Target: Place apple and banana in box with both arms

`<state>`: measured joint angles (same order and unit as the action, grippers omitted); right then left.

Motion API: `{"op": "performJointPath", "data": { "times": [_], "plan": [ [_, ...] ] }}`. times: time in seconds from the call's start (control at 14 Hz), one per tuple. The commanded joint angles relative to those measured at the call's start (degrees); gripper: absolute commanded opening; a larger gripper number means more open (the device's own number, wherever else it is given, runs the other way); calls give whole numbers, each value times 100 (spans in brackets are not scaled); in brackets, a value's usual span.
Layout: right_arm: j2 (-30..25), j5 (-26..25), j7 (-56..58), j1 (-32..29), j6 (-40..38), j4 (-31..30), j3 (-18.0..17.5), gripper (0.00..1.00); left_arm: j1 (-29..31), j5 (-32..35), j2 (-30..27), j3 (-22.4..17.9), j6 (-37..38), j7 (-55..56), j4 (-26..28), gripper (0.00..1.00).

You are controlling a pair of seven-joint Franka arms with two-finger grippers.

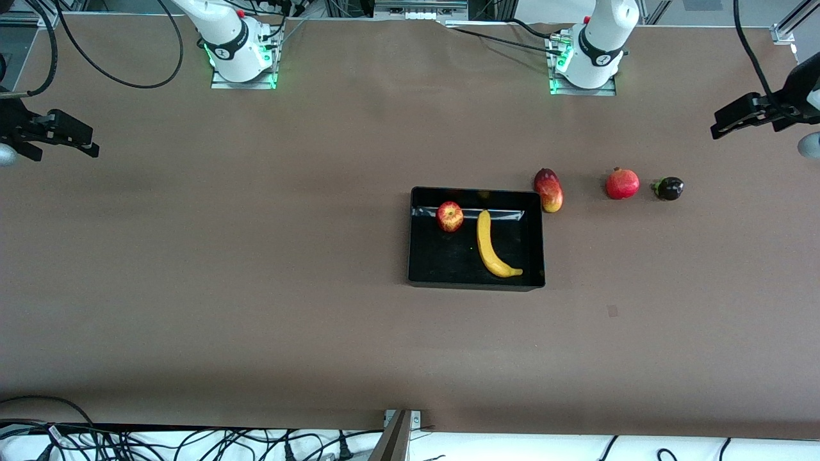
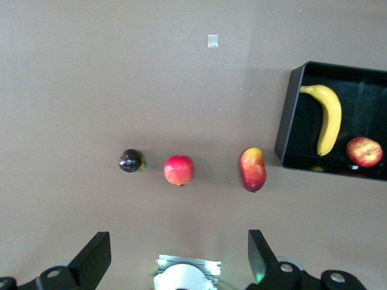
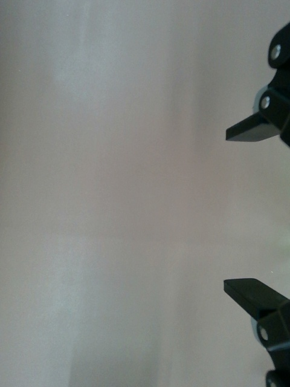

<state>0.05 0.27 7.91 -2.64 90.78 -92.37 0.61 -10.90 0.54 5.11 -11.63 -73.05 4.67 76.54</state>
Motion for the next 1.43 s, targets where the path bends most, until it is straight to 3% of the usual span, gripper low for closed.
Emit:
{"op": "performJointPath", "data": {
  "times": [0.0,0.79,0.93,1.36],
  "plan": [
    [30,43,61,18,-104,114,36,100,-35,121,-142,-199,-51,-528,142,100],
    [30,43,61,18,-104,114,36,100,-123,-221,-344,-95,-359,-740,265,100],
    [30,34,61,18,-104,114,36,100,-140,-221,-344,81,-402,-626,362,100],
    [30,34,61,18,-113,114,36,100,-149,-371,-335,91,-411,-124,371,100]
  ]
}}
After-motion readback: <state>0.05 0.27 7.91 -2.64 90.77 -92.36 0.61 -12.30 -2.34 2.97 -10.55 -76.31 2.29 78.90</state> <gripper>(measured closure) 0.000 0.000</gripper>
